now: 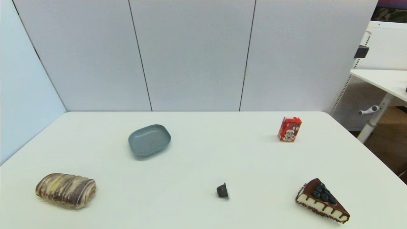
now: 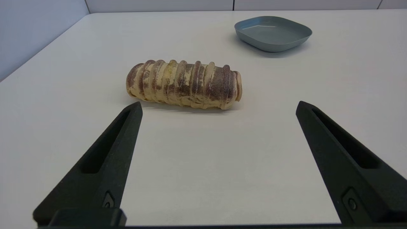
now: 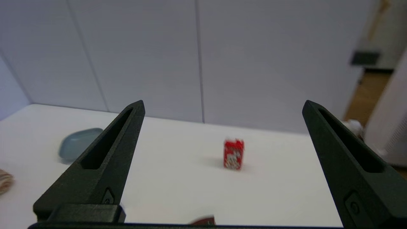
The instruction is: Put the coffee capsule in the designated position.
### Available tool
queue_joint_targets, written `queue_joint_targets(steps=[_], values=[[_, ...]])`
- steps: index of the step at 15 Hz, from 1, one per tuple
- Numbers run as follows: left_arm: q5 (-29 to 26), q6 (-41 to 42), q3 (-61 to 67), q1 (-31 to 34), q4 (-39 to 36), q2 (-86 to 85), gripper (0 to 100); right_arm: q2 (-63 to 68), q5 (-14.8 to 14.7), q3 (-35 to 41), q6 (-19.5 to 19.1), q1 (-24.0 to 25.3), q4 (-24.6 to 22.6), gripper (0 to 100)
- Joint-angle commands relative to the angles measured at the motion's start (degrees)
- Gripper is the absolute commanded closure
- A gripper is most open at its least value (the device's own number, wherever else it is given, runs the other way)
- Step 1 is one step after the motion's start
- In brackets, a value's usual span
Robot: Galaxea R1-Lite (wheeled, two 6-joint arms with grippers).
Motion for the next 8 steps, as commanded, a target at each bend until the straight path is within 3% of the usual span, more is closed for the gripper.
queue_joint_targets(steps=[1, 3, 4, 5, 6, 7, 8], values=[[0.00, 0.00, 0.00, 0.00, 0.04, 0.07, 0, 14.14, 3.51, -14.95, -2.68, 13.66, 0.49, 0], [0.00, 0.00, 0.00, 0.00, 0.04, -0.01, 0, 15.19, 4.21, -16.45, -5.58, 20.25, 0.40, 0], [0.00, 0.00, 0.00, 0.00, 0.04, -0.01, 0, 15.28, 6.32, -16.54, -8.04, 22.98, 1.11, 0], [0.00, 0.00, 0.00, 0.00, 0.04, 0.07, 0, 15.63, 11.24, -16.98, -10.24, 24.47, 1.46, 0], [0.00, 0.00, 0.00, 0.00, 0.04, -0.01, 0, 17.74, 18.98, -19.35, -11.64, 24.82, 1.99, 0], [0.00, 0.00, 0.00, 0.00, -0.05, 0.07, 0, 19.67, 24.07, -22.07, -11.64, 24.82, 3.04, 0], [0.00, 0.00, 0.00, 0.00, -0.05, -0.01, 0, 21.43, 26.71, -24.62, -11.64, 24.82, 6.12, 0]])
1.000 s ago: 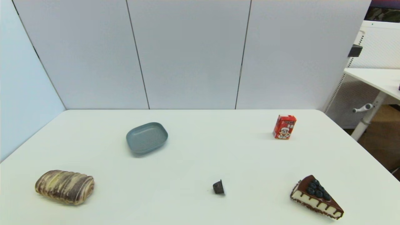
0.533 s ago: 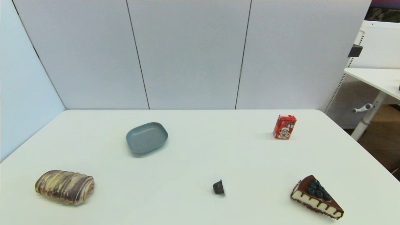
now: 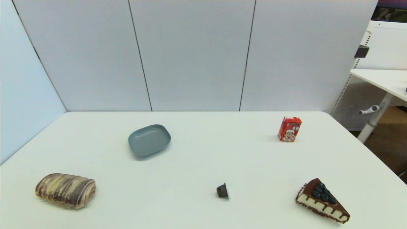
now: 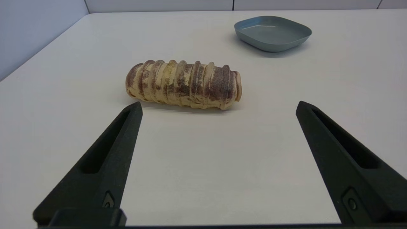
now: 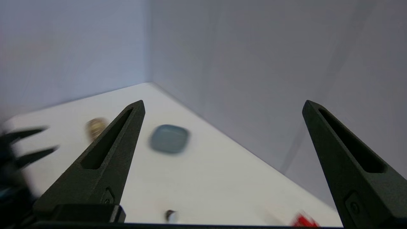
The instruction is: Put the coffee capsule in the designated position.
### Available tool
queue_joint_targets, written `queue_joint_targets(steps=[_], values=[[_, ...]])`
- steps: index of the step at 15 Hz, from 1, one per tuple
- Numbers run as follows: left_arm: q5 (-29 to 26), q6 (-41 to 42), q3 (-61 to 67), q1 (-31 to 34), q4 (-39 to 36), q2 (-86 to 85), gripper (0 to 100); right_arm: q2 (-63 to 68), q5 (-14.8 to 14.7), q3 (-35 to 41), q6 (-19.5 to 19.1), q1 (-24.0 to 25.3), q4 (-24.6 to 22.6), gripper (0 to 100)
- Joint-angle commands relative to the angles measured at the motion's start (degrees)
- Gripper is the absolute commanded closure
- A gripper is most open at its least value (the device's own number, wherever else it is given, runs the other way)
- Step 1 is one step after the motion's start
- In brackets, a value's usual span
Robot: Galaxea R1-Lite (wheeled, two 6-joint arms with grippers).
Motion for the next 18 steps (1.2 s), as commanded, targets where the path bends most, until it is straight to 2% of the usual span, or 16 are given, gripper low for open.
queue_joint_targets(steps=[1, 3, 4, 5, 6, 9, 10, 11, 13, 15, 18], values=[[0.00, 0.00, 0.00, 0.00, -0.07, 0.07, 0, 8.91, 16.07, -10.92, -1.96, 2.40, 9.54, 0], [0.00, 0.00, 0.00, 0.00, 0.02, 0.07, 0, 14.00, 15.37, -17.16, -1.35, 4.42, 17.36, 0], [0.00, 0.00, 0.00, 0.00, -0.07, 0.07, 0, 16.11, 15.28, -19.53, -0.21, 4.42, 19.30, 0], [0.00, 0.00, 0.00, 0.00, 0.02, 0.07, 0, 18.40, 13.61, -21.11, 3.75, 4.95, 19.73, 0], [0.00, 0.00, 0.00, 0.00, -0.07, -0.01, 0, 20.33, 8.34, -21.99, 7.26, 7.15, 19.73, 0], [0.00, 0.00, 0.00, 0.00, -0.07, 0.07, 0, 26.04, -17.68, -21.99, 17.64, 17.43, 20.09, 0], [0.00, 0.00, 0.00, 0.00, -0.07, 0.07, 0, 27.80, -22.86, -21.20, 20.45, 19.45, 20.35, 0], [0.00, 0.00, 0.00, 0.00, -0.07, 0.07, 0, 29.56, -25.41, -19.71, 23.00, 20.86, 21.84, 0], [0.00, 0.00, 0.00, 0.00, -0.07, 0.07, 0, 31.76, -26.20, -19.00, 24.23, 21.65, 29.14, 0], [0.00, 0.00, 0.00, 0.00, 0.02, 0.07, 0, 33.60, -27.17, -18.48, 26.34, 22.62, 34.32, 0], [0.00, 0.00, 0.00, 0.00, -0.07, 0.07, 0, 37.38, -29.81, -14.43, 32.31, 24.20, 36.35, 0]])
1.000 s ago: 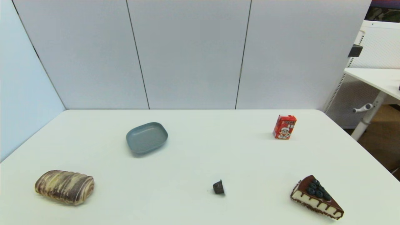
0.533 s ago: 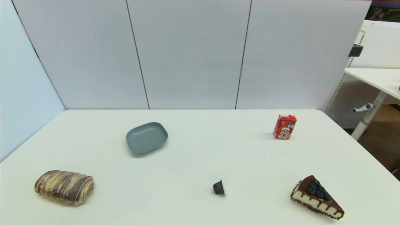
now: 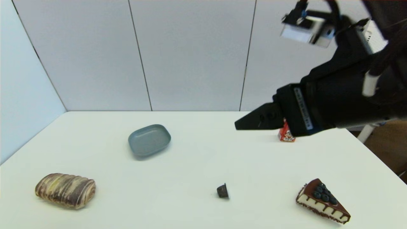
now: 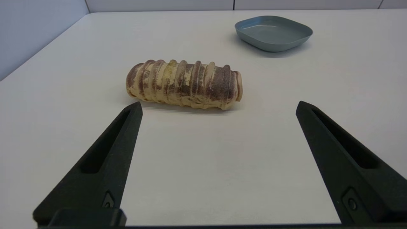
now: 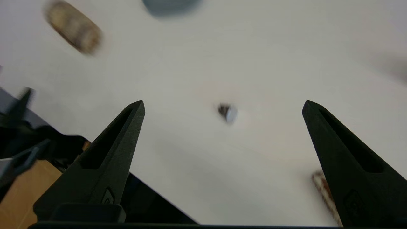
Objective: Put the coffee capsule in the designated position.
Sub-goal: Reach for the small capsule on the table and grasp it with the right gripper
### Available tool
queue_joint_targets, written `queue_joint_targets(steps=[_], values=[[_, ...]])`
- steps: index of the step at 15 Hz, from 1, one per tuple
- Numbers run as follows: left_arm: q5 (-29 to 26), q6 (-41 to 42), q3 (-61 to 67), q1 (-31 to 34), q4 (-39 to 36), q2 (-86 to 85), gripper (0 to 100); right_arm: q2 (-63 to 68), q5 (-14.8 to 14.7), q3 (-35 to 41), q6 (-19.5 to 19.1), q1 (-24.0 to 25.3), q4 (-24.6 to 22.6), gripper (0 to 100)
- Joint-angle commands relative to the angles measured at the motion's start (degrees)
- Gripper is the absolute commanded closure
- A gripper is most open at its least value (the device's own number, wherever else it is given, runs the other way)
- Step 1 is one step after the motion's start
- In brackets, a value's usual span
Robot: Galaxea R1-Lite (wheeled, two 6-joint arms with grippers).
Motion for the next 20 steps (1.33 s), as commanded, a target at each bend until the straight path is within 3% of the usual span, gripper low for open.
queue_joint_targets(steps=[1, 6, 11, 20], values=[[0.00, 0.03, 0.00, 0.00, 0.04, -0.01, 0, 6.06, -2.25, 5.56, 6.26, 1.77, 1.81, 0], [0.00, 0.03, 0.00, 0.00, -0.05, 0.07, 0, 12.13, -2.60, 7.49, 11.18, 3.09, 2.08, 0], [0.00, 0.03, 0.00, 0.00, -0.05, 0.07, 0, 18.98, -6.73, 7.23, 18.47, 6.34, 4.36, 0], [0.00, 0.03, 0.00, 0.00, 0.04, -0.01, 0, 25.40, -6.73, 3.89, 20.41, 6.52, 4.27, 0]])
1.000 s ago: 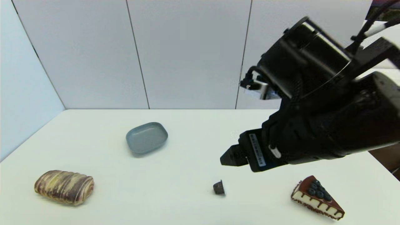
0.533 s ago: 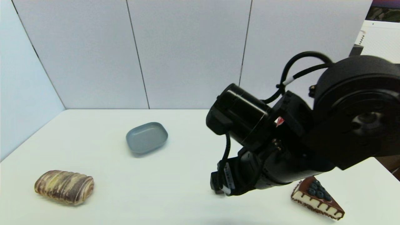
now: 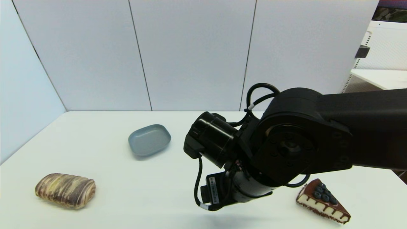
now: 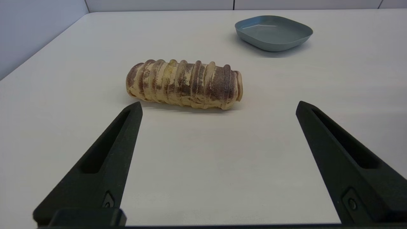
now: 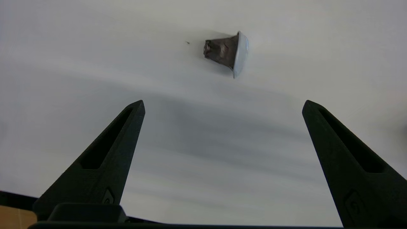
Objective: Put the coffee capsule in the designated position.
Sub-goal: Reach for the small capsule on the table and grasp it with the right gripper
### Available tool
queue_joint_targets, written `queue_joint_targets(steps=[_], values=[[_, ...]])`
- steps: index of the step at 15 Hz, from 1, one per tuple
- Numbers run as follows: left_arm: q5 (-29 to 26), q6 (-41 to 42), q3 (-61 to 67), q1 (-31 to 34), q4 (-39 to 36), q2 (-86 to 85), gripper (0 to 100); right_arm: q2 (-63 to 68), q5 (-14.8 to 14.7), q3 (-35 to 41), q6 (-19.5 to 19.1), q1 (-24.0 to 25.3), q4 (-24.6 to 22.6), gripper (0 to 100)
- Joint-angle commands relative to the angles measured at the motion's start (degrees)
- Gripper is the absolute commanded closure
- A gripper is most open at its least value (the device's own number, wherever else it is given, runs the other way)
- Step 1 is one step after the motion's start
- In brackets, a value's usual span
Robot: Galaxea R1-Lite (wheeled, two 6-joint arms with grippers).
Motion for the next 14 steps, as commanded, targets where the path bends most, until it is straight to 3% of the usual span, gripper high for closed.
queue_joint_targets(steps=[1, 14], values=[[0.00, 0.00, 0.00, 0.00, -0.02, -0.01, 0, 2.98, 0.00, -1.33, 0.25, -0.21, 0.29, 0], [0.00, 0.00, 0.00, 0.00, 0.07, 0.07, 0, 7.99, 0.00, -4.50, 0.17, -1.71, 0.02, 0]])
